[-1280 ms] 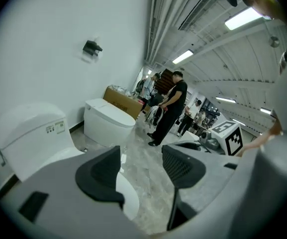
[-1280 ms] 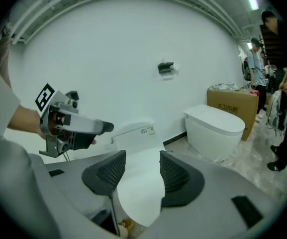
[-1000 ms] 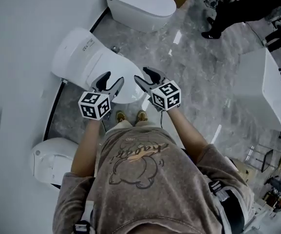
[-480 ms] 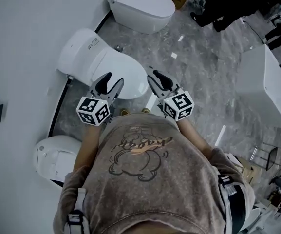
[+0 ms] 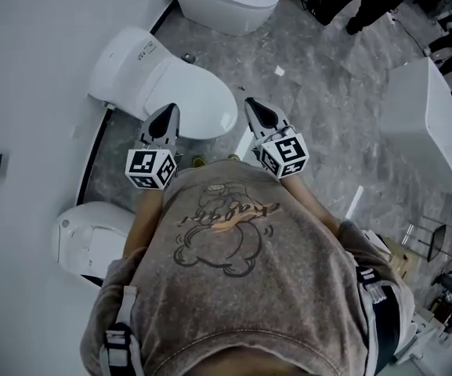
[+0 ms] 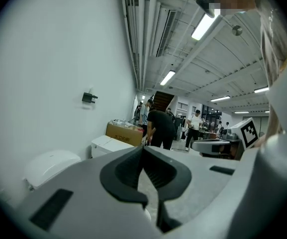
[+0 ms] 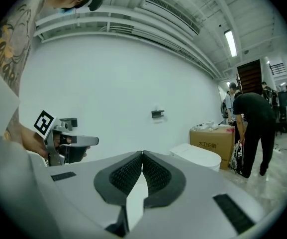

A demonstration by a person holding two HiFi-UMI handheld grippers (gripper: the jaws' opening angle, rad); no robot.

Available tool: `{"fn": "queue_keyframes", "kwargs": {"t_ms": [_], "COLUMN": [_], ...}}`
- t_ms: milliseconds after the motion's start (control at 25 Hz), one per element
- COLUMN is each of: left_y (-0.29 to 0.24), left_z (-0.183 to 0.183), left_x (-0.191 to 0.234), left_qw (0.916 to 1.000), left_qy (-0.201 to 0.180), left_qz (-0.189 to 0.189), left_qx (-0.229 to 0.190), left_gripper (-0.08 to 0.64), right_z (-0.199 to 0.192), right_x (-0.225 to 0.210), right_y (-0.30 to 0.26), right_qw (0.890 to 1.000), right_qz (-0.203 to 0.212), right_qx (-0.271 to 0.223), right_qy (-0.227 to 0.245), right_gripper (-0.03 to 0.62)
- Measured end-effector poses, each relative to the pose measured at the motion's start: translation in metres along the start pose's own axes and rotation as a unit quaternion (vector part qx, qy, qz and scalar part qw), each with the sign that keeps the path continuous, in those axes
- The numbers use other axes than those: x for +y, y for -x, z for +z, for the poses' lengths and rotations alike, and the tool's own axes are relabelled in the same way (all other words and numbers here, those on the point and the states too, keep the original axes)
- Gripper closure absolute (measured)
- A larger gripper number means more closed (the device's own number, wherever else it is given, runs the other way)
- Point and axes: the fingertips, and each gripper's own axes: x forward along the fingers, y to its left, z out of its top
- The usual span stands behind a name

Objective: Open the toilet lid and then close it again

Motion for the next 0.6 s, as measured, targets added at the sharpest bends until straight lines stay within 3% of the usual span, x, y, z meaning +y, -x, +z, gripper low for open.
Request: {"fn": "queue_keyframes", "kwargs": {"t_ms": [600], "left_y": [-0.004], "left_z": [-0.004], "left_x": [0.002], "left_qw": [0.9997], "left_qy": [0.023], "left_qz": [0.005], "left_qx": [-0.002], "left_gripper": [0.551], "right_z": [-0.009], "right_x": [-0.014], "right_y": [0.002], "right_qw": [1.000], "right_qz": [-0.016], "right_qx": [0.000], "right_qy": [-0.015], "right_gripper": [0.565]}}
